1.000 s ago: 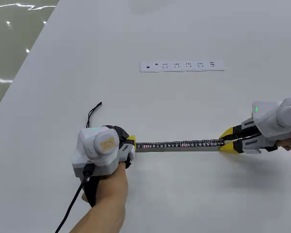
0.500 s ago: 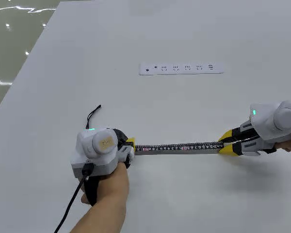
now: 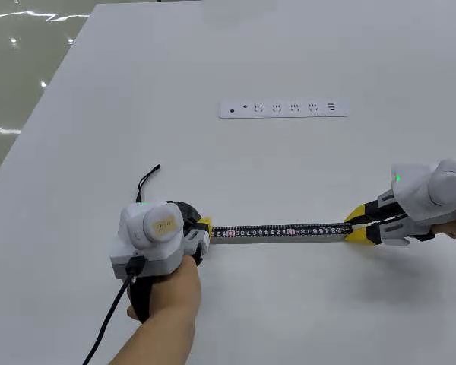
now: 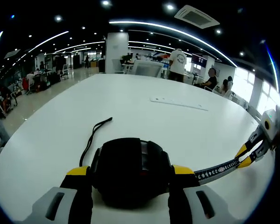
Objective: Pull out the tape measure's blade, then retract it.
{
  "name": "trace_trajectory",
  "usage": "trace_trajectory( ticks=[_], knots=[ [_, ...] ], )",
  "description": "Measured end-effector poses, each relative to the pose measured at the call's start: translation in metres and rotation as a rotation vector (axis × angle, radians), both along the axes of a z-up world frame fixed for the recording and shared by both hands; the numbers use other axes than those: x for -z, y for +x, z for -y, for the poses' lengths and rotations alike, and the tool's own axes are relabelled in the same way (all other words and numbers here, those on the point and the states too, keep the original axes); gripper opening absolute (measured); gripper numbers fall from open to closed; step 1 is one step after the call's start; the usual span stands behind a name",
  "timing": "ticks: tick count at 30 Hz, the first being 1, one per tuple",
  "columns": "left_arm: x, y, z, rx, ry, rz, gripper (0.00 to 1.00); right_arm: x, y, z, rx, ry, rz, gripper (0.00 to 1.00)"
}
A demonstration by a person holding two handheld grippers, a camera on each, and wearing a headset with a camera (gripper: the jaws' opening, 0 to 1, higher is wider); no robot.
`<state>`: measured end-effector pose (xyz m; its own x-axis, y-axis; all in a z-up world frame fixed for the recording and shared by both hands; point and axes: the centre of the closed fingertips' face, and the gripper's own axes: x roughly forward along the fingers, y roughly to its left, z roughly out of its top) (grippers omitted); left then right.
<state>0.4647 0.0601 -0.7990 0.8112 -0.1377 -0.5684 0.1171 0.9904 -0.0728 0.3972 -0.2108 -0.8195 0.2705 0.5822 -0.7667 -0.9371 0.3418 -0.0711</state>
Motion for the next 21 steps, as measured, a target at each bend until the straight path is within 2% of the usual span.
trace_trajectory(
  ticks=[7,21],
  knots=[
    [0.0004,-0.0002,-0.0004,0.007,-0.01,-0.013,0.62,-0.0008,-0.0004,-0.0002,-0.003,-0.012,0.004,0.11],
    [-0.0004,-0.0004,-0.0003,0.016,-0.023,-0.019,0.63,-0.0045,0.0002,-0.0033,-0.002,-0.013,0.01,0.11]
  ],
)
